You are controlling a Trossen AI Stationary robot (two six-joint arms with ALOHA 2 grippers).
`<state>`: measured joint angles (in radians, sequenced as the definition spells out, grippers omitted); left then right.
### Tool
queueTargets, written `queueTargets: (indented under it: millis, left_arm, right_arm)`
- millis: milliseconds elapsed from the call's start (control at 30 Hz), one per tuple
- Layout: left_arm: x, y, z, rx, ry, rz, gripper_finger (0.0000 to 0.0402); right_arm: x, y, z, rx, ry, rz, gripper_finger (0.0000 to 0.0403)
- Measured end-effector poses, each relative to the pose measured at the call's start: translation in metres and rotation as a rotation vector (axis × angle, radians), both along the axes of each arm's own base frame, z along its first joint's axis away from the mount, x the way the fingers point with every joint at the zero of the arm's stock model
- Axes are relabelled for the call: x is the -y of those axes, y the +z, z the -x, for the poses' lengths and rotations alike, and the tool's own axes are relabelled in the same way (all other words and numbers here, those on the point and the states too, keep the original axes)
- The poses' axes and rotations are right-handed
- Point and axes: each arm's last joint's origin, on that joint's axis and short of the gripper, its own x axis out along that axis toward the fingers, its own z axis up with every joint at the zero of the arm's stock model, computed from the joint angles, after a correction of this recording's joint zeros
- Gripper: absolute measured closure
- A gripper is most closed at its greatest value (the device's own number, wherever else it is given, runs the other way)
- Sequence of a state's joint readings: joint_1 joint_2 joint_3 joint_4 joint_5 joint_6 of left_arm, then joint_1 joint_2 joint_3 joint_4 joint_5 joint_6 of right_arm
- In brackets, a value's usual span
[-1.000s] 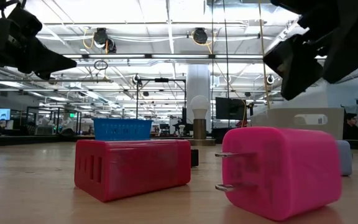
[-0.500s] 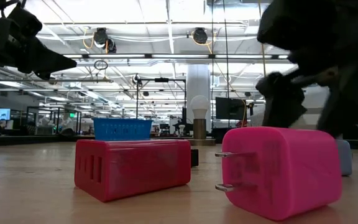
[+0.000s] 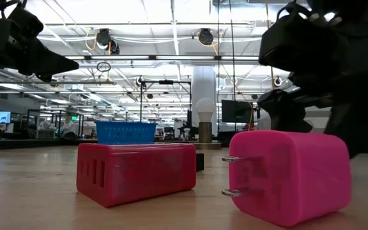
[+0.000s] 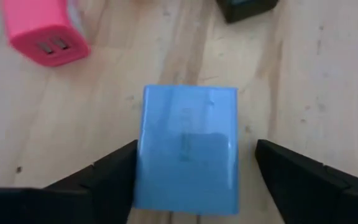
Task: Pick & Place Office items
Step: Put the light blue charger adapter into the gray bin
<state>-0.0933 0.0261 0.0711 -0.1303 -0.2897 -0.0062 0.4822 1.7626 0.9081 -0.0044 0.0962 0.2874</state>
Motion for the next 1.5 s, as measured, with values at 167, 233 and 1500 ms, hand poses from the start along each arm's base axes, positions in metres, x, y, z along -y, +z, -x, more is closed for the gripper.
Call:
queueTargets:
  millis: [167,233,1500]
  left_arm:
    - [0.000,0.000,0.000,0.000,0.007,-0.002,0.0378]
    - [0.000,0.000,0.000,0.000,0.008,-0.001,0.0378]
    - [-0.007,0.029,0.004,0.230,0.248,-0.209,0.0378]
  right_arm:
    - [0.005,0.000,-0.003,-0.007,-0.018,-0.022,0.0200]
    - [0.004,0.001,-0.004,0.007,-0.017,-0.031,0.0202]
    - [0.171,0.131,0.004,0.490,-0.228,0.243,0.0202]
